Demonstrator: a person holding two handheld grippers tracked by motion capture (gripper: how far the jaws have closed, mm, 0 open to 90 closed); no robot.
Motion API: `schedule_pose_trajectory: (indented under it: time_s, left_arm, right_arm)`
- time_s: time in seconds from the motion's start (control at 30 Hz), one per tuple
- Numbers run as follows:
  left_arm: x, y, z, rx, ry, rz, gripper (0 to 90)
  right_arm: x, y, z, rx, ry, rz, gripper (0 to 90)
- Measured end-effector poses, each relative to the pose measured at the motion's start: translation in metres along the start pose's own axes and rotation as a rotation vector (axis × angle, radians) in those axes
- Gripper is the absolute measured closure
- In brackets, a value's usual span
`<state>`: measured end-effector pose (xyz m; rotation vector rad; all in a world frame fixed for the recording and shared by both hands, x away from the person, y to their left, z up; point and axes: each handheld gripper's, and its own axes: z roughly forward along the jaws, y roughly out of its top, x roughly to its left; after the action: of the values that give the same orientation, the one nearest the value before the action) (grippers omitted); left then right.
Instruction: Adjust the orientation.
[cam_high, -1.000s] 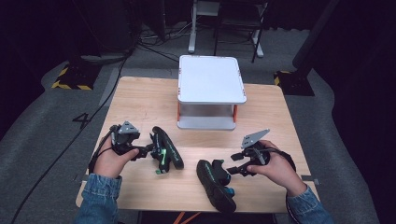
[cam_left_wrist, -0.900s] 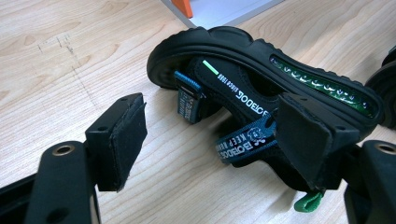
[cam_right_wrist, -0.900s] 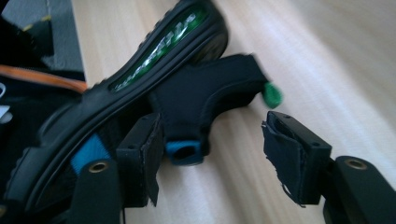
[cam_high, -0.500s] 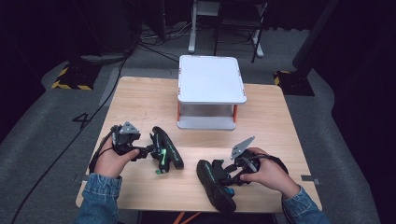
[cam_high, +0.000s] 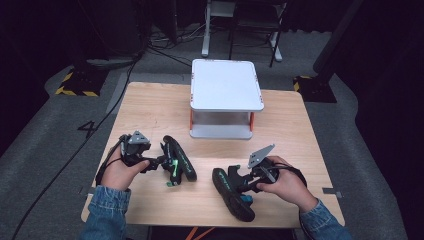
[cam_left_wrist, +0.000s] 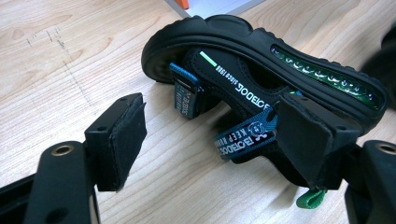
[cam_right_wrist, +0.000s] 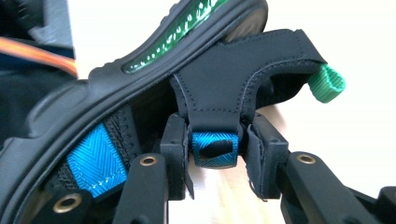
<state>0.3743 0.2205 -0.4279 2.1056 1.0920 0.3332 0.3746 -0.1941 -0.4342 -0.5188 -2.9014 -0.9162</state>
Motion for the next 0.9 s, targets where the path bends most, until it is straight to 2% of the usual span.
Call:
schedule_pose_trajectory:
  time_s: [0.1,0.23,0.27,0.3,0.43,0.5,0.6,0.67,0.7,0.73,0.77,0.83,0.87,0.9]
  left_arm:
    - [0.000,0.000,0.000,0.001,0.001,0.000,25.3]
    - [0.000,0.000,0.001,0.003,0.000,0.003,25.3]
    - [0.000,0.000,0.001,0.007,-0.002,0.004,25.3]
    - [0.000,0.000,0.001,0.007,0.000,0.009,25.3]
    - [0.001,0.000,0.002,0.008,-0.003,0.006,25.3]
    - [0.001,0.000,0.002,0.009,-0.002,0.003,25.3]
    - [0.000,-0.002,0.002,0.009,-0.002,0.000,25.3]
    - [-0.001,-0.002,0.002,0.013,0.001,-0.002,25.3]
    - [-0.001,-0.004,0.002,0.013,0.001,-0.002,25.3]
    - [-0.001,-0.004,0.002,0.013,0.001,-0.002,25.3]
    - [-0.001,-0.005,0.001,0.014,0.005,-0.008,25.2]
    - [-0.001,-0.007,0.000,0.015,0.007,-0.007,25.3]
    - [0.000,-0.008,-0.001,0.013,0.012,-0.006,25.3]
    - [-0.001,-0.009,-0.002,0.017,0.012,-0.009,25.2]
  right_arm:
    - [-0.010,-0.004,-0.008,-0.039,-0.059,0.040,64.0]
    - [-0.029,-0.014,-0.020,-0.078,-0.163,0.107,63.9]
    - [-0.035,-0.018,-0.023,-0.085,-0.193,0.128,63.9]
    - [-0.044,-0.026,-0.027,-0.084,-0.229,0.179,63.7]
    - [-0.047,-0.029,-0.029,-0.094,-0.225,0.200,63.6]
    - [-0.044,-0.026,-0.028,-0.097,-0.236,0.181,63.6]
    - [-0.033,-0.015,-0.027,-0.128,-0.239,0.116,63.5]
    - [-0.030,-0.012,-0.026,-0.143,-0.232,0.102,63.3]
    - [-0.026,-0.006,-0.021,-0.177,-0.214,0.077,62.7]
    - [-0.026,-0.006,-0.021,-0.177,-0.214,0.077,62.7]
    - [-0.022,0.000,-0.015,-0.234,-0.181,0.067,62.7]
    - [-0.019,0.004,-0.011,-0.249,-0.166,0.057,62.7]
    - [-0.017,0.008,-0.005,-0.257,-0.160,0.035,62.7]
    - [-0.013,0.016,0.007,-0.261,-0.151,-0.001,62.7]
